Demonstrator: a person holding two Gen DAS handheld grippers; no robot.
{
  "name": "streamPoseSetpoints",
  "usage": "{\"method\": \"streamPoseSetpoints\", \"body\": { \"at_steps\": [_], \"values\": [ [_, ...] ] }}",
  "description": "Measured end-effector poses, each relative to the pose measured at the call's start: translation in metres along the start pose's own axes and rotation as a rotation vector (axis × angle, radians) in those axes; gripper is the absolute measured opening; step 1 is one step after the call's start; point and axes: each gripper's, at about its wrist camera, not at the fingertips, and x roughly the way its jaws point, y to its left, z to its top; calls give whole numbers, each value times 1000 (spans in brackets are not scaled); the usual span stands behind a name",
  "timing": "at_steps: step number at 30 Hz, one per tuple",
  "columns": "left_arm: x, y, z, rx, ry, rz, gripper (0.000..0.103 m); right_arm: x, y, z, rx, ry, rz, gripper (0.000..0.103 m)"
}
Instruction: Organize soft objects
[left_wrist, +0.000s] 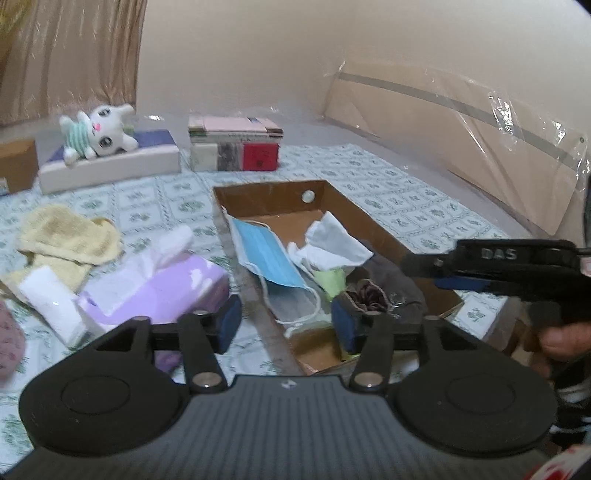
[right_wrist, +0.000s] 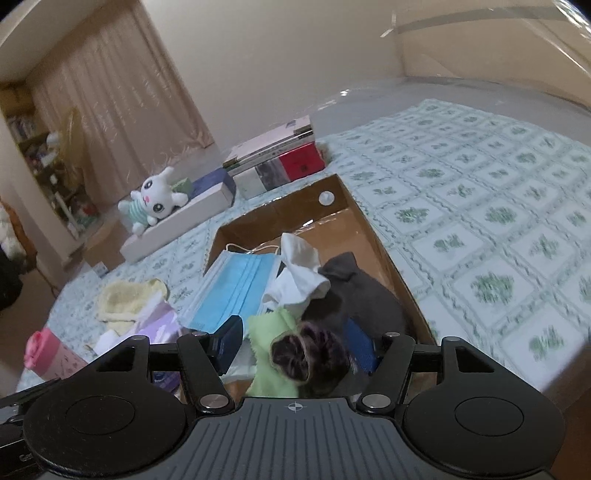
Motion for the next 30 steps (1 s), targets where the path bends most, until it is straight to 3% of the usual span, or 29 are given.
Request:
{"method": "streamPoseSetpoints", "body": {
  "at_steps": [5,7,11,30],
  "values": [
    [-19,10,-5,7,-10,22,67,-19,7,-23,85,-3,15,62],
    [-27,15,-6,9,-9,26,69,-24,15,-30,78,7,10,62],
    [-45,31,-10,-19,-17,41,83,-32,33,-38,45,17,17,62],
    [-124,109,-31,-67,-32,179,86,-38,124,-71,-75,73,96,63]
  ]
}}
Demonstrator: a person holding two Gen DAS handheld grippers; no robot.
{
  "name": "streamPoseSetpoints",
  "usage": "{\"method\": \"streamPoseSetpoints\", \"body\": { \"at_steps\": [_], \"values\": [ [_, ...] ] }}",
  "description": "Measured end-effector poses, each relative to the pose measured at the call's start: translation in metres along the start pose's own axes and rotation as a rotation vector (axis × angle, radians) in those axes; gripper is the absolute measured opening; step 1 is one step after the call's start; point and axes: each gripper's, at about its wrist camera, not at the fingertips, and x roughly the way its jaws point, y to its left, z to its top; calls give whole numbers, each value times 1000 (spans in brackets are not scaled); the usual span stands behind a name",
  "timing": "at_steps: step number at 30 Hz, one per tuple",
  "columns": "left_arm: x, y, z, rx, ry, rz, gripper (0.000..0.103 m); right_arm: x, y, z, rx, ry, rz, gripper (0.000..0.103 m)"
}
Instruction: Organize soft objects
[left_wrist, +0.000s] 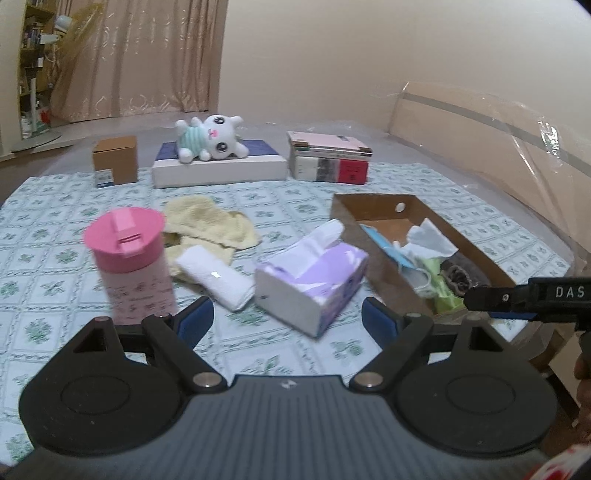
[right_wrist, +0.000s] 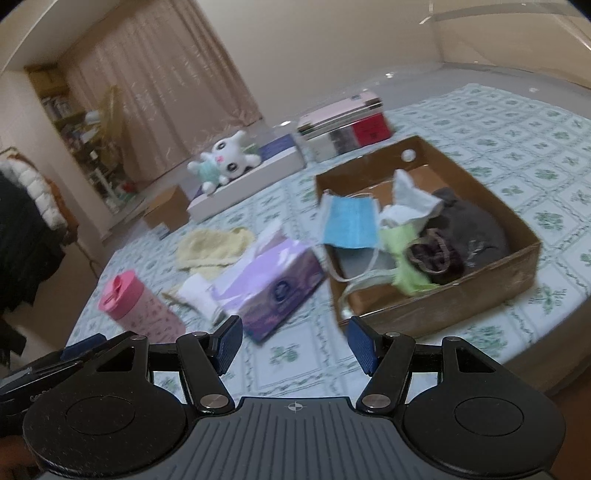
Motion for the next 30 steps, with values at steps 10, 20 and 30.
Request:
{"method": "streamPoseSetpoints", "body": {
  "at_steps": [10,20,30],
  "values": [
    [-11,30,-8,-28,-5,44,86,14,25,-2,-52,26,15,63],
    [-13,44,-11,-37,-11,73,87,24,33,-3,-99,46,33,78],
    [-14,65,-12,-73,36,89,87,41,55,-1,-185,69,47,81]
  ]
}}
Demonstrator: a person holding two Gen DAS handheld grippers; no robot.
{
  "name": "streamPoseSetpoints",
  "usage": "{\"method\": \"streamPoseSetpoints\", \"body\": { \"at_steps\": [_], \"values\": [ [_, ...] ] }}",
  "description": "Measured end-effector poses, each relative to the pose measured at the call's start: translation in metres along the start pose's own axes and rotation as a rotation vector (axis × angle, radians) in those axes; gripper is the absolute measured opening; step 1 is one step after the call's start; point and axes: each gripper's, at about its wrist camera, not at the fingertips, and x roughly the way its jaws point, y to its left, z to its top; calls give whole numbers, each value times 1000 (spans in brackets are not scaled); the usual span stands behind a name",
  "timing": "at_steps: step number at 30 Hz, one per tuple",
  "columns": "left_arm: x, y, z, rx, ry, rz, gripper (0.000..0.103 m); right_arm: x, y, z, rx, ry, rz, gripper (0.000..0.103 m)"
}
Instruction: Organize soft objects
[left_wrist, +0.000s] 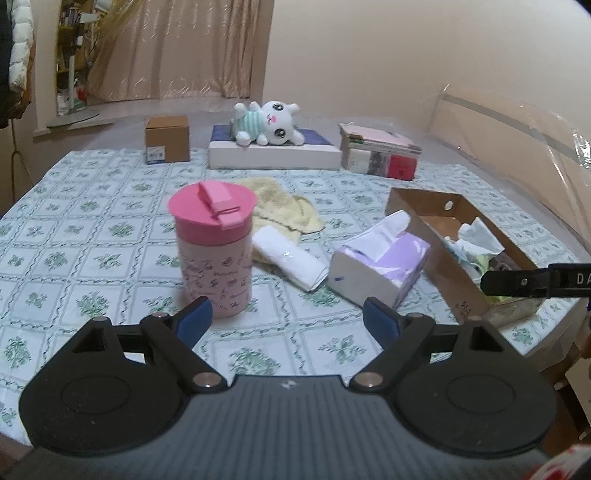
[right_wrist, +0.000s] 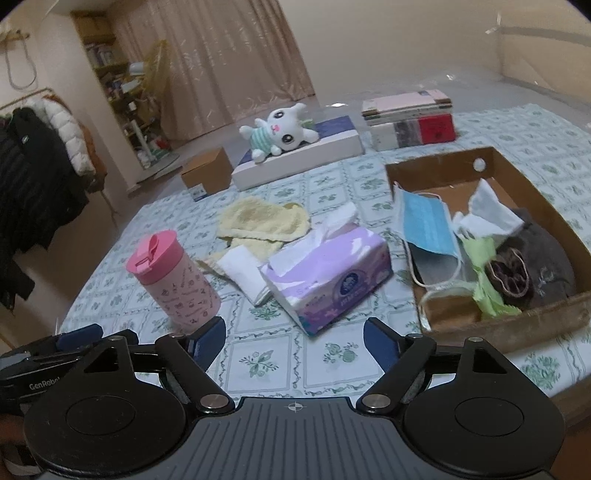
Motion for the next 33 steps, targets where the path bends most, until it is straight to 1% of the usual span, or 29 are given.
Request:
{"method": "streamPoseSetpoints", "body": {
  "at_steps": [2,5,11,18,30,33],
  "values": [
    [0,5,0,-3,6,12,87,5,6,1,-29,8,-17,82],
    [-1,12,0,-14,12,31,87,12,15,2,-72,21,-69,82],
    [0,23,1,-21,17,50,87,24,33,4,-141,29,-89,82],
    [4,34,3,-33,18,66,87,38,46,6,-196,33,-83,82],
    [15,49,1,-47,25,64,87,59,53,7,-210,57,-63,82],
    [17,54,1,-46,25,60,87,64,54,7,-214,51,-49,82]
  ]
}}
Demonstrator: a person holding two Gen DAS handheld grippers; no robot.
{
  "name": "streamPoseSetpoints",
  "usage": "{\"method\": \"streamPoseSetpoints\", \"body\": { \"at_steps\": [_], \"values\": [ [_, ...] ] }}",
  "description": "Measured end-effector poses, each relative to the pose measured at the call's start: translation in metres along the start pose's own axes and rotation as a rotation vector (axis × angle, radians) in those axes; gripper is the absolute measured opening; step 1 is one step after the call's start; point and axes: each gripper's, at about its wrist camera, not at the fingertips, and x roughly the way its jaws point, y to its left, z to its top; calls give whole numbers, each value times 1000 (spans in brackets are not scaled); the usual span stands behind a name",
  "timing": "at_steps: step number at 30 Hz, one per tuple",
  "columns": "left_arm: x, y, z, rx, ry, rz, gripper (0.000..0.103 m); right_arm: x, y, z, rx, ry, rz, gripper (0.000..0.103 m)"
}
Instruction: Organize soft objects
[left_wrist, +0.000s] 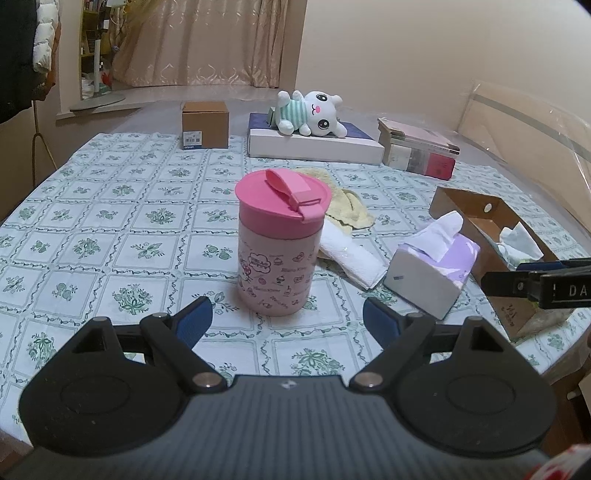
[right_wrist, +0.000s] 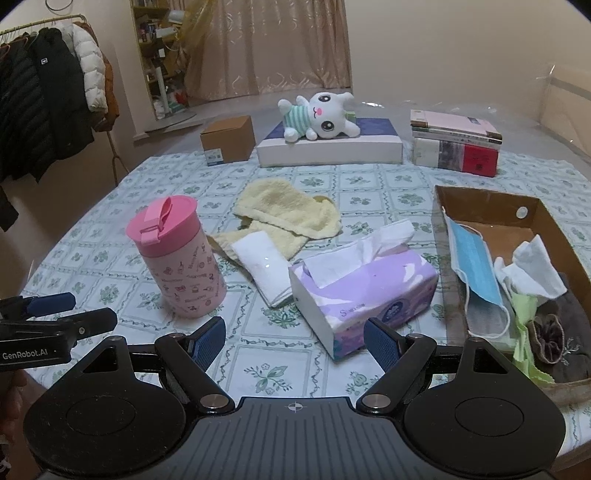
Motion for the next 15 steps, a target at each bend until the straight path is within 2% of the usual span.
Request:
{"method": "streamPoseSetpoints", "body": {
  "at_steps": [7,15],
  "values": [
    [10,13,2,9,5,-13,87,18,9,6,-66,-16,55,82],
    [26,35,11,61,11,-48,87,56,21,23,-249,-9,89,82]
  ]
}}
